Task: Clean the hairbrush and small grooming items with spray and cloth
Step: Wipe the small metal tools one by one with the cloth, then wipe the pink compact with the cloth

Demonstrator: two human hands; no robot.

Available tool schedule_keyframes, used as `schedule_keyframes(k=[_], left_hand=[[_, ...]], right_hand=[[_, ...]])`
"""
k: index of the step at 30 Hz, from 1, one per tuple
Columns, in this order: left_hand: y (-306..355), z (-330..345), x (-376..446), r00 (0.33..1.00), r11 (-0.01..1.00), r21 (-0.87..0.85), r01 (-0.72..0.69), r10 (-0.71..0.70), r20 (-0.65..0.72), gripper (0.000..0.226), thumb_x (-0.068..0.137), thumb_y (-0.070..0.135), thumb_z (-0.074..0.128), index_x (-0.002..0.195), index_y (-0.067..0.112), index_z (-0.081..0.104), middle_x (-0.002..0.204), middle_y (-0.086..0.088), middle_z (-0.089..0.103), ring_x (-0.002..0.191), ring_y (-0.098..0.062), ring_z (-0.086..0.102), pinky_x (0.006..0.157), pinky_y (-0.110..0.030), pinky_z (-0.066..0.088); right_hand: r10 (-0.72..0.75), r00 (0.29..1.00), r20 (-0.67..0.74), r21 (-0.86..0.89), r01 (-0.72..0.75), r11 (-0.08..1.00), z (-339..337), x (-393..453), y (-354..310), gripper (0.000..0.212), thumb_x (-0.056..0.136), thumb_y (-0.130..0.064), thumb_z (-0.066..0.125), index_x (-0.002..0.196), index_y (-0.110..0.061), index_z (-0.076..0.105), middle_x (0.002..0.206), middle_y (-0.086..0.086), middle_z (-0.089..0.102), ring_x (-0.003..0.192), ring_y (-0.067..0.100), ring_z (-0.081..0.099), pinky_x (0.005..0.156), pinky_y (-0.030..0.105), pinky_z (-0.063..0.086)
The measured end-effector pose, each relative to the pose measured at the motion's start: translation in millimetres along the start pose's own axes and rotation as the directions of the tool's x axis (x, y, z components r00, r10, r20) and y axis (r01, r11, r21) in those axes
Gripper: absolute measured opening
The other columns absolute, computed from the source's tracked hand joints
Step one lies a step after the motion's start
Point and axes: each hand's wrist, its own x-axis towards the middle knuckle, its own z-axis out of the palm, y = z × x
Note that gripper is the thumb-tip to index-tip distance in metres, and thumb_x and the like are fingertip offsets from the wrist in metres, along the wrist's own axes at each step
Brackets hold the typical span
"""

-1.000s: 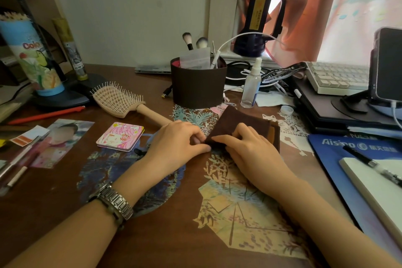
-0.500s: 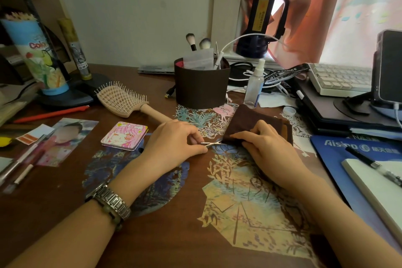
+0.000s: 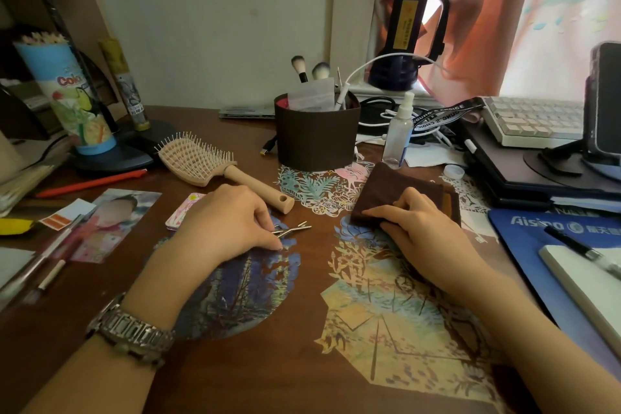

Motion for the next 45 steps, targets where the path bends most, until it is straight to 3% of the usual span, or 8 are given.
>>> schedule_keyframes(k=[10,16,22,30,35,37,42,45], left_hand=[[-12.6,-0.5,8.8,0.999,0.999,-0.038,0.016,-0.017,-0.042,0.022,0.064,0.046,0.082,0.076,0.033,0.068,0.079,0.015,0.066,0.081,-0.004,0.060,0.080,-0.033,0.054],[-23.7,-10.8,4.0,0.994,0.956,-0.273,-0.103,0.089,-0.061,0.031,0.057,0.047,0.084,0.081,0.033,0.071,0.082,0.014,0.067,0.075,-0.001,0.058,0.061,-0.018,0.040],[-48.3,-29.6,5.0,0.970,0.848,-0.473,-0.241,0.213,-0.114,0.031,0.066,0.030,0.081,0.093,0.036,0.069,0.096,0.015,0.068,0.089,0.005,0.059,0.076,-0.021,0.047],[-100.9,-14.3,-2.5,0.988,0.888,-0.437,-0.142,0.156,-0.006,0.056,0.056,0.046,0.083,0.107,0.051,0.062,0.118,0.031,0.053,0.110,0.013,0.046,0.092,-0.024,0.041],[-110.4,-17.5,-0.8,0.978,0.902,-0.379,-0.208,0.184,-0.098,0.050,0.065,0.048,0.077,0.111,0.053,0.058,0.123,0.038,0.044,0.116,0.015,0.036,0.087,-0.017,0.034],[-117.5,-19.6,0.5,0.980,0.892,-0.407,-0.198,0.168,-0.109,0.049,0.070,0.045,0.075,0.115,0.053,0.057,0.126,0.036,0.045,0.119,0.012,0.038,0.096,-0.023,0.035],[-132.3,-20.8,0.6,0.988,0.859,-0.495,-0.134,0.155,0.003,0.057,0.078,0.019,0.075,0.120,0.051,0.053,0.126,0.037,0.042,0.113,0.018,0.034,0.105,-0.026,0.029],[-137.9,-16.9,4.7,0.985,0.902,-0.421,-0.098,0.147,0.085,0.063,0.075,0.029,0.077,0.124,0.055,0.047,0.139,0.025,0.039,0.130,0.000,0.032,0.109,-0.035,0.031]], right_hand=[[-0.009,1.000,-0.010,0.005,0.009,1.000,-0.3,-0.8,-1.1,0.033,0.093,-0.021,0.054,0.124,-0.031,0.060,0.092,0.000,0.045,0.086,0.021,0.050,0.063,0.031,0.043],[-0.008,1.000,-0.006,0.007,0.009,1.000,-1.3,-0.8,-1.5,0.034,0.093,-0.021,0.054,0.124,-0.032,0.059,0.092,-0.001,0.045,0.086,0.020,0.050,0.064,0.030,0.044],[-0.015,1.000,0.022,0.004,0.015,1.000,-2.1,-0.1,0.2,0.035,0.094,-0.024,0.051,0.126,-0.036,0.057,0.092,-0.003,0.043,0.086,0.016,0.046,0.065,0.026,0.041],[-0.021,0.999,0.031,0.007,0.021,1.000,-0.5,1.6,2.7,0.036,0.091,-0.024,0.055,0.124,-0.036,0.059,0.088,-0.004,0.043,0.082,0.016,0.047,0.062,0.024,0.036],[-0.022,1.000,0.013,0.035,0.022,0.999,0.9,-0.2,4.0,0.035,0.087,-0.021,0.060,0.119,-0.033,0.063,0.084,-0.004,0.042,0.077,0.019,0.049,0.058,0.032,0.048],[-0.022,1.000,0.008,0.041,0.021,0.999,1.6,-0.5,4.3,0.035,0.087,-0.021,0.060,0.120,-0.033,0.063,0.085,-0.004,0.042,0.077,0.018,0.049,0.059,0.034,0.049],[-0.028,1.000,-0.008,0.062,0.029,0.998,2.4,-0.8,4.9,0.036,0.086,-0.022,0.058,0.119,-0.034,0.063,0.085,-0.005,0.043,0.075,0.017,0.049,0.057,0.034,0.050],[-0.030,1.000,-0.007,0.074,0.030,0.997,3.8,-1.2,6.2,0.036,0.085,-0.024,0.057,0.119,-0.036,0.062,0.086,-0.007,0.042,0.076,0.015,0.049,0.058,0.034,0.050]])
